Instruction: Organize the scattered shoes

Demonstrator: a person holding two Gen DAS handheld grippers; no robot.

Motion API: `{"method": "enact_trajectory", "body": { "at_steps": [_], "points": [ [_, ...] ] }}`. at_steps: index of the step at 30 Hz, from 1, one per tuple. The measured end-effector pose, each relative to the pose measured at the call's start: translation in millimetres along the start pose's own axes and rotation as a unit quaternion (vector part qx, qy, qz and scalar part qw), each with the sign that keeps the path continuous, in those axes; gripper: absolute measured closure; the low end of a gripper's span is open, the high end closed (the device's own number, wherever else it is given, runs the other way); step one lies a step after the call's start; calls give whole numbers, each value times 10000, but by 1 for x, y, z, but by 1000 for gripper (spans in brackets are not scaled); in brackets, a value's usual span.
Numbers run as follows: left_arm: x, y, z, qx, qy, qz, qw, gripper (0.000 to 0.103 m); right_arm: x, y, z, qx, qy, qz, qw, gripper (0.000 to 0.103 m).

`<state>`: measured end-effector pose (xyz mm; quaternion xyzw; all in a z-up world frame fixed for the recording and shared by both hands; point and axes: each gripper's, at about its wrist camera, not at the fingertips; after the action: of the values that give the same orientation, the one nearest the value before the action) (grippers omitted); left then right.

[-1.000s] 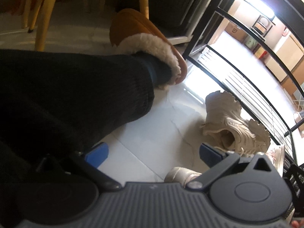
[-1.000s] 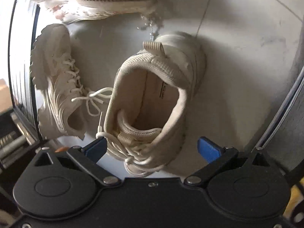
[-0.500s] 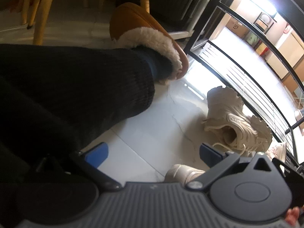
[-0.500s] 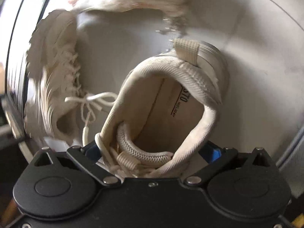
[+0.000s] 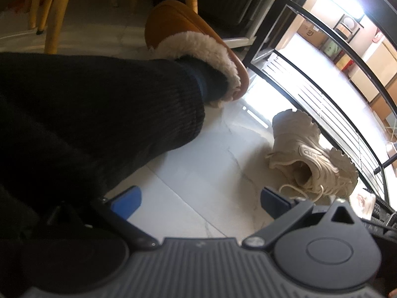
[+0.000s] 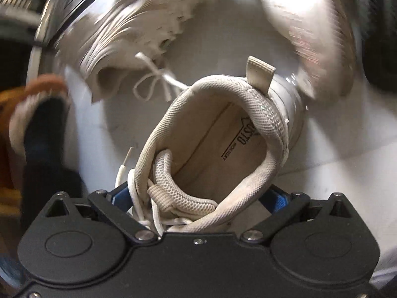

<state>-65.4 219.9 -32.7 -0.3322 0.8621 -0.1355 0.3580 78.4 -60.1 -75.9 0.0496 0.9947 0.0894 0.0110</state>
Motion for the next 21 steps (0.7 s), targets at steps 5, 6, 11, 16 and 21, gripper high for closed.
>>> {"method": "enact_trajectory", "body": {
  "at_steps": [5, 6, 11, 16, 21],
  "points": [
    [1, 0, 0, 2, -2, 3, 10000, 1, 3, 31, -8, 414, -154, -1508, 9876, 1],
    [1, 0, 0, 2, -2, 5, 10000, 1, 5, 41, -11, 560, -236, -1900, 9799, 1],
    [1, 0, 0, -42, -4, 41, 10000, 1, 6, 58, -12, 731, -292, -3095, 9476, 1],
    [0, 1, 0, -29, 12, 4, 10000, 1, 2, 52, -9, 550, 15, -3479, 9359, 0],
    [0, 1, 2, -25, 74, -2, 10000, 1, 1, 49, -8, 448, -131, -3099, 9496, 0]
  ]
}}
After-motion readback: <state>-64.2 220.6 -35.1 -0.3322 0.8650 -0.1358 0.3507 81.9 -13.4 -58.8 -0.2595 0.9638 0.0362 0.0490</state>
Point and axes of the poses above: each gripper's, at about its wrist camera, not at the fingertips, and z roughly the way its jaws point, y to its left, x to its underside, and after that the axes turned 11 degrees about x, right-handed
